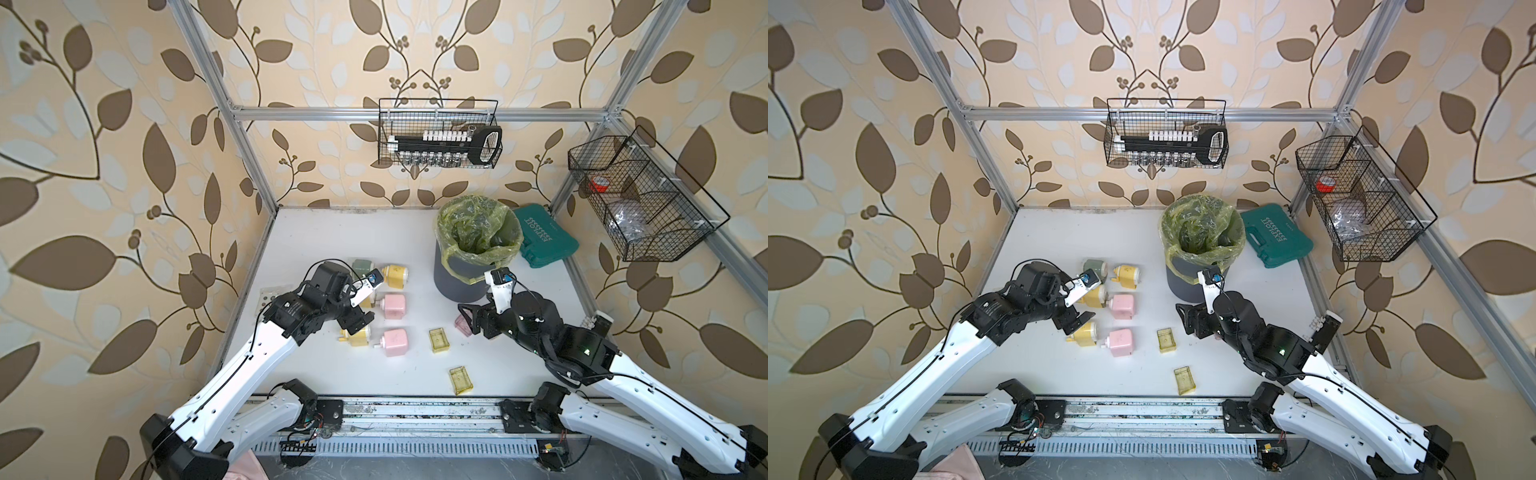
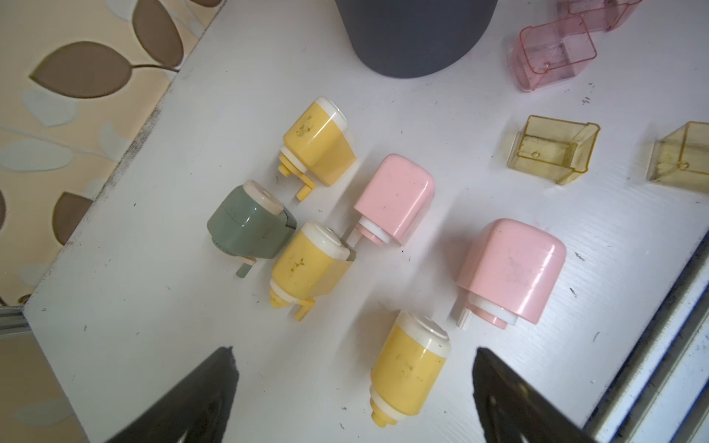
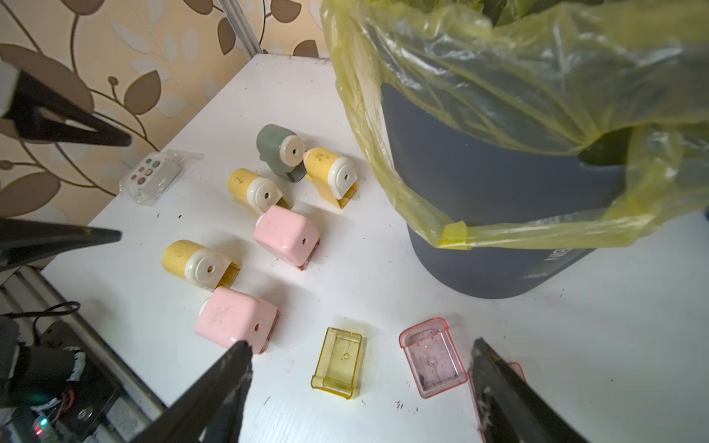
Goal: Take out the pencil sharpener tray and clean the shavings
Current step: Place the container at the center of the board, then pick up the pencil sharpener from the center of the board.
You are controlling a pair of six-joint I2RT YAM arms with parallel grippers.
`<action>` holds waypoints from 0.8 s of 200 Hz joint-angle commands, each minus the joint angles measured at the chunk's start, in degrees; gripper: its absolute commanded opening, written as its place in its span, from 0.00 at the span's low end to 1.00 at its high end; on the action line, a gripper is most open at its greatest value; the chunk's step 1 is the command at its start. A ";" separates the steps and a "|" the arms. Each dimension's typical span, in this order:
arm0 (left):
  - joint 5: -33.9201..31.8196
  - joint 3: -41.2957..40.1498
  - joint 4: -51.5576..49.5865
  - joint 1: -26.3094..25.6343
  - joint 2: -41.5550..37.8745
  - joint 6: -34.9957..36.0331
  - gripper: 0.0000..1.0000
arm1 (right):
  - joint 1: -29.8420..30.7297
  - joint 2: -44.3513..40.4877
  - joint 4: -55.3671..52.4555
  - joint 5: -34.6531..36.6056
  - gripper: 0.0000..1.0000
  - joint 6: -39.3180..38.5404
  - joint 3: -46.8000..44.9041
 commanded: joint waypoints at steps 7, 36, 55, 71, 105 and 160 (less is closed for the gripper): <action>9.68 8.22 -0.50 4.80 6.94 7.27 0.94 | -0.50 -2.03 -6.37 -7.05 0.86 -2.30 0.81; 15.21 17.75 -6.27 9.71 18.18 11.99 0.90 | -0.53 -6.08 -6.88 -4.90 0.86 -2.15 -0.02; 16.94 23.94 -10.19 11.94 25.63 15.42 0.85 | -0.56 -8.73 -8.50 -3.25 0.86 -3.32 0.12; 15.42 28.08 -12.10 12.77 31.96 18.30 0.81 | -0.57 -10.71 -10.66 -1.93 0.86 -4.50 0.66; 12.41 32.89 -15.55 13.63 40.04 23.16 0.74 | -0.57 -13.93 -14.86 0.51 0.86 -6.41 2.64; 8.90 24.48 -15.29 13.03 35.62 29.47 0.72 | -0.58 -15.99 -14.99 0.28 0.85 -6.96 0.86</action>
